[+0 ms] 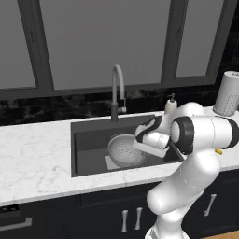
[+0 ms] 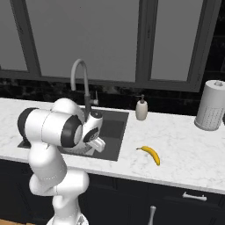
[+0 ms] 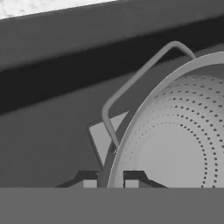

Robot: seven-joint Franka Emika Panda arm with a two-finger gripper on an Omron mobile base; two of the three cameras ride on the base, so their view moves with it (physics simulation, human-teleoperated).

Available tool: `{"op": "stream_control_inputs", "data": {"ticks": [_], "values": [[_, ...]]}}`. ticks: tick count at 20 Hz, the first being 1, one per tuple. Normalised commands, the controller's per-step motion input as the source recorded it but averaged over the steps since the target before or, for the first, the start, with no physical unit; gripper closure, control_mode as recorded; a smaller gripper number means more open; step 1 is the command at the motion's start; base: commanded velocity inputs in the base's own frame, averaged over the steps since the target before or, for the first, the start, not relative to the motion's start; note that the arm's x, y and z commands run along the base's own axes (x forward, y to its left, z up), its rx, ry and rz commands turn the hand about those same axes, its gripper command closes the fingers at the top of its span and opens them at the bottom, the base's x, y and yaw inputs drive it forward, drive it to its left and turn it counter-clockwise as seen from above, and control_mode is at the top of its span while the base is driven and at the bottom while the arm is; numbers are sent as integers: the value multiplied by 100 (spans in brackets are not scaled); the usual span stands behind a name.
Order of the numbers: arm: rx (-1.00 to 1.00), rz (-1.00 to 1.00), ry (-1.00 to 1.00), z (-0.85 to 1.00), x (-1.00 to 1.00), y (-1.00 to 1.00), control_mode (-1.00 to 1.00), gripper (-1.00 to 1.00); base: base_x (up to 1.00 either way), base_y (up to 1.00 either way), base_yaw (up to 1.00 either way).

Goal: Put the colander in the sink, put the banana in the colander, and turn on the sink faucet and pour water over the colander.

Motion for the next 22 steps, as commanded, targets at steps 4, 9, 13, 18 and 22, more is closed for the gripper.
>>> {"op": "stream_control_inputs", "data": {"ticks": [4,9,13,18,22], "values": [[0,8,0,-22,14,4,-100,100,0,0,0],[0,5,0,-17,2,0,-100,100,0,0,0],[0,2,0,-14,8,0,-100,100,0,0,0],[0,0,0,-11,1,0,-100,100,0,0,0],[0,0,0,-13,6,7,-100,100,0,0,0]]}}
